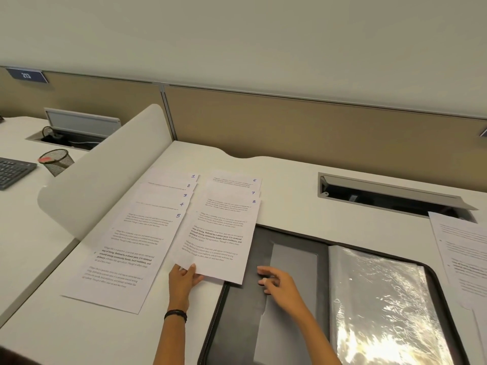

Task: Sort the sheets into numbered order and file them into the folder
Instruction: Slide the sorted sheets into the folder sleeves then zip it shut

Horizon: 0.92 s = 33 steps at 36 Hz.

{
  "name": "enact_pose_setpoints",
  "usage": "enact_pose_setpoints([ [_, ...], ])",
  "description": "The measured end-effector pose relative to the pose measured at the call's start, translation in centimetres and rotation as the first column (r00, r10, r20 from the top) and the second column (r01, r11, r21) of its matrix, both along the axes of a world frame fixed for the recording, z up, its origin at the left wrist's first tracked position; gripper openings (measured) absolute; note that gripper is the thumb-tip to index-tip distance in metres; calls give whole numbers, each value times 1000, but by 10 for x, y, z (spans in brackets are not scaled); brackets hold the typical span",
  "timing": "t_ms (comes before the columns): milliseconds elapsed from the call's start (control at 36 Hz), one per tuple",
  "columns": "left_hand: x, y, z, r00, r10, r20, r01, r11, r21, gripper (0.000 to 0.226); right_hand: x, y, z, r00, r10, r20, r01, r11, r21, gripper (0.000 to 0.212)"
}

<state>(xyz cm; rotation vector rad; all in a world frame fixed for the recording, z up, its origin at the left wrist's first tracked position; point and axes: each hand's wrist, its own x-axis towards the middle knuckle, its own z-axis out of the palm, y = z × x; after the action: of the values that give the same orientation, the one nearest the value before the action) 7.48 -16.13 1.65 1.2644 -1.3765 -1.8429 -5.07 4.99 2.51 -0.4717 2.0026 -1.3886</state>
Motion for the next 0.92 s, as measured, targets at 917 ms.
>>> enact_pose_setpoints([
  [917, -54, 90, 11, 919, 142, 367, 94, 826, -556, 63, -43, 123, 20, 956, -266, -120, 255, 962, -100, 25],
])
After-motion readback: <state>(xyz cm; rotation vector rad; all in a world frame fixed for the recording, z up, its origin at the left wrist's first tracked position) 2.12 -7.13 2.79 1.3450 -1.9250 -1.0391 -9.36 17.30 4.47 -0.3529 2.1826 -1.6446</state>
